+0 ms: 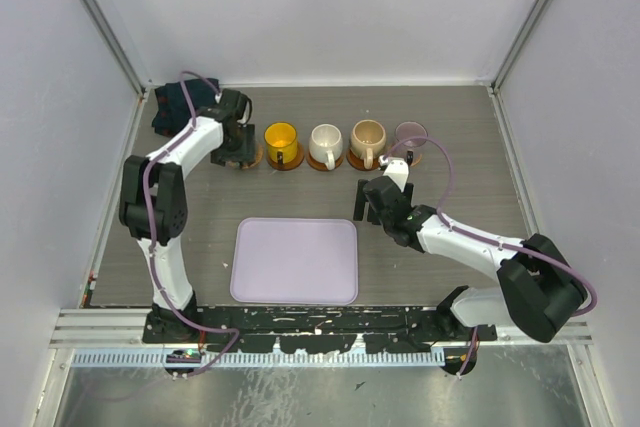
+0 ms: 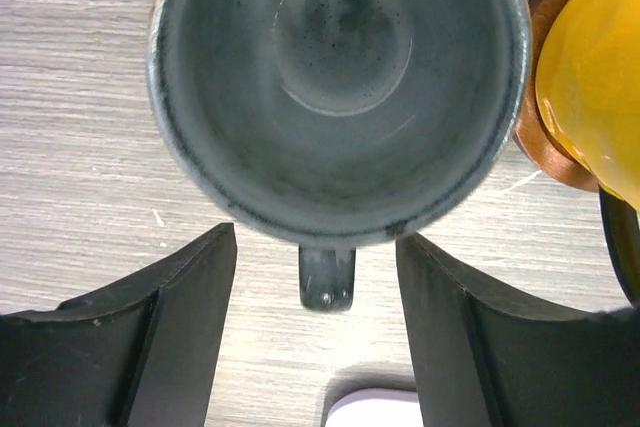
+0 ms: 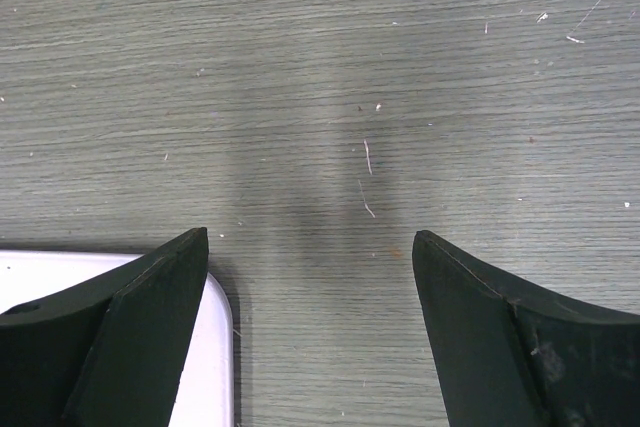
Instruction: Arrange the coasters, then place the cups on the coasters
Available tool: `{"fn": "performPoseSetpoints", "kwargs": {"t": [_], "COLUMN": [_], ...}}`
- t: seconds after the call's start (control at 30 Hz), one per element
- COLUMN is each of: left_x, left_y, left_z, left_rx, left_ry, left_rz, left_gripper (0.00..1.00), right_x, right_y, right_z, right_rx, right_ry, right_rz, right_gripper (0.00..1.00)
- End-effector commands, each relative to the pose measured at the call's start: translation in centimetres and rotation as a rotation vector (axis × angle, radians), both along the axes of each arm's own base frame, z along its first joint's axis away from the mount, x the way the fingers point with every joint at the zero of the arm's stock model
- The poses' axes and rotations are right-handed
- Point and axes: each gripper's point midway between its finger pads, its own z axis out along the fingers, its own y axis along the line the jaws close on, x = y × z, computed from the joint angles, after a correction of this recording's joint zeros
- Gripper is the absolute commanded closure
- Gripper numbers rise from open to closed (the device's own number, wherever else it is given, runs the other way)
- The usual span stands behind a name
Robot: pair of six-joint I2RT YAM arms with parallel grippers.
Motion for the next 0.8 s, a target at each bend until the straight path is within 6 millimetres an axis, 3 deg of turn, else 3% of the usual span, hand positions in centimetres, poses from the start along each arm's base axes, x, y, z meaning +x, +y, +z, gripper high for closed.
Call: {"fn": "performPoseSetpoints", "kwargs": {"t": [0.0,0.43,0.6,0.77], "left_x": [0.5,-2.5,-4.8,-6.9], "left_y": [0.6,0.7,1.3,3.2], "left_z": [5.1,13.2,15.2,16.9], "left_rx": [-0.008,-0.087,-0.115,-0.087], "left_ry": [-0.137,-0.335,-0.436,-0.55], "left_rz": [0.017,0.004,0.016,0.078], "left_gripper": [0.33,0.25,0.22,0.17], "right_x": [1.1,1.4,1.8,1.7], "right_y": [0.6,0.2,-1.5,-4.8], "right_z": [1.3,2.2,4.1,7.4], "right_rx": [0.045,0.03,-0.019,-0.057], "right_ry": [-0.048,-0.073,-0.143,-0.27], "right_rz": [-0.018,-0.033,-0.085,-0.2], "right_gripper": [0.13,0.13,0.12,0.01]}}
